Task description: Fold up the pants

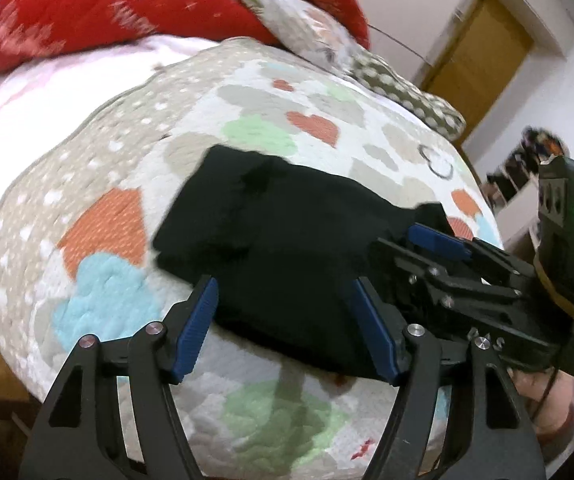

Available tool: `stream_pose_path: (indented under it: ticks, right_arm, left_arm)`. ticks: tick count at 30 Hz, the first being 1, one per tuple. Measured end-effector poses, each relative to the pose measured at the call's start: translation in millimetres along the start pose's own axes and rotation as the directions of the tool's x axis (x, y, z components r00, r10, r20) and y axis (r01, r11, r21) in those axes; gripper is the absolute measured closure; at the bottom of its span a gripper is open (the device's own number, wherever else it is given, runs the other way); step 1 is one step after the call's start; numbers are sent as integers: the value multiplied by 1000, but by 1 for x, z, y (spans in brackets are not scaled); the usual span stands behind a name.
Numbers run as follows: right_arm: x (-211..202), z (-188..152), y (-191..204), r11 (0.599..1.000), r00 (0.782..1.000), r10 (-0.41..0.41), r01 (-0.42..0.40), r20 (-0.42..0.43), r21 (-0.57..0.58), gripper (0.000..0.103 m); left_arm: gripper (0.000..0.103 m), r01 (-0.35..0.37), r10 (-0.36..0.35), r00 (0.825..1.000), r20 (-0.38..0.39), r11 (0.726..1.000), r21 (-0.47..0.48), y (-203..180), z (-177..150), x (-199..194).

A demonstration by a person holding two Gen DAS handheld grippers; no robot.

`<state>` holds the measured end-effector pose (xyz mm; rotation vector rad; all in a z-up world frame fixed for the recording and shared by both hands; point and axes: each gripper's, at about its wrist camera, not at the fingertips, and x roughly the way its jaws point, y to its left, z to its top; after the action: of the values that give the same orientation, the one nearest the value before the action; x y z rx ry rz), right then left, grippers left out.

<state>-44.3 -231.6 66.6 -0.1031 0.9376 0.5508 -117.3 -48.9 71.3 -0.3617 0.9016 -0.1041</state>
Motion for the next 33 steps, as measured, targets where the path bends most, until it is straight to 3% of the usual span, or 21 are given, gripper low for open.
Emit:
stream_pose_path:
  ticks: [6, 12, 15, 20, 22, 23, 25, 28, 31, 33]
  right_arm:
    - [26, 29, 14, 999, 999, 35, -35, -8, -41, 36]
    - [67, 59, 28, 994, 996, 61, -66, -63, -89, 35]
    - [88, 71, 34, 990, 994, 55, -66, -94, -125, 28]
    - [125, 76, 25, 989, 980, 126, -135, -151, -53, 27]
    - [132, 72, 17, 982, 974, 189, -189, -124, 13, 29]
    - [134, 70, 15, 979, 973, 203, -201, -108, 32, 40]
    - [137, 68, 14, 977, 972, 212, -209, -101, 43, 46]
    - [132, 71, 16, 975, 971, 220, -217, -98, 36, 57]
    - [117, 73, 11, 968, 966, 248, -244, -75, 57, 64]
    - [97, 75, 3, 959, 961, 275, -272, -30, 80, 65]
  left_arm:
    - [34, -59, 60, 998, -1, 990, -124, 34, -9, 2]
    - [34, -22, 18, 1000, -25, 986, -168, 41, -7, 18]
    - [34, -13, 7, 999, -32, 983, -185, 42, -4, 30]
    - [19, 17, -23, 999, -25, 980, -197, 41, 0, 44]
    - [15, 37, -41, 999, -16, 979, -200, 42, 2, 48]
    - [15, 49, -52, 999, -7, 978, -204, 43, 3, 49]
    - [15, 72, -70, 997, 14, 974, -213, 46, 5, 50]
    - [64, 45, -44, 999, 11, 980, -194, 45, 8, 50]
    - [79, 88, -84, 996, 28, 981, -171, 37, 14, 40]
    - [80, 80, -72, 994, 84, 993, -89, 17, 18, 22]
